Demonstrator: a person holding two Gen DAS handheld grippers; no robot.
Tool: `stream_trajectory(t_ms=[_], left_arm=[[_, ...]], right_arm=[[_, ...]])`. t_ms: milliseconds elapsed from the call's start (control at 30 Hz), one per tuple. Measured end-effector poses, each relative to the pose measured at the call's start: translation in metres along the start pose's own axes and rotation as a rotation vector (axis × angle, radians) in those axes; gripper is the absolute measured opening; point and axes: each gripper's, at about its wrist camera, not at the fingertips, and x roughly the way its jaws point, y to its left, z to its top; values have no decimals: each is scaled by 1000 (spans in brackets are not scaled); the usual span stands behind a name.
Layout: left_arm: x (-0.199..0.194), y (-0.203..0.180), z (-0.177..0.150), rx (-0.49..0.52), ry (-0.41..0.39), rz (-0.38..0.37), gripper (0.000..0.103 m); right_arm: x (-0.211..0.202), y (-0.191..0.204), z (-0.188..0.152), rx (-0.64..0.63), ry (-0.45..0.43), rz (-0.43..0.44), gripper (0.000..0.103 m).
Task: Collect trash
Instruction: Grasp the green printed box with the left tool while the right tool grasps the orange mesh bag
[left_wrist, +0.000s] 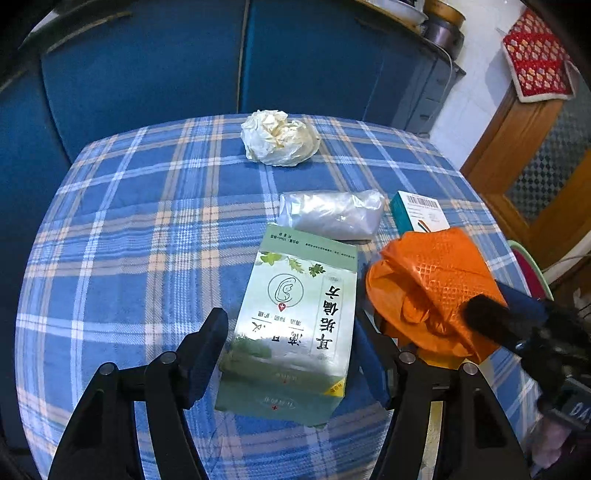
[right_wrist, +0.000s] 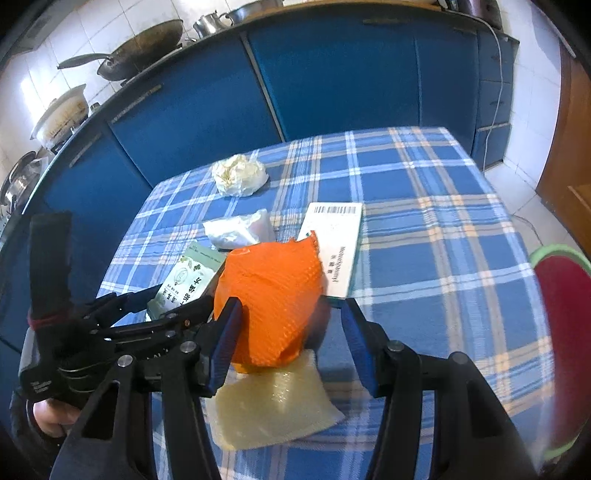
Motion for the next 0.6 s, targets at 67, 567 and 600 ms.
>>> stream_trajectory(t_ms=[67,567,600], left_arm=[[-1,0,-1,3,-8,-1,64],[-40,-1,-6,-58,-98,-6,62],[-43,-4,-6,-54,-103,-8,62]], right_arm=[[5,3,-1,0,10,6,56],[-23,15,-7,-44,-88,83,11],[-28,15,-7,-47,-98,84,11]])
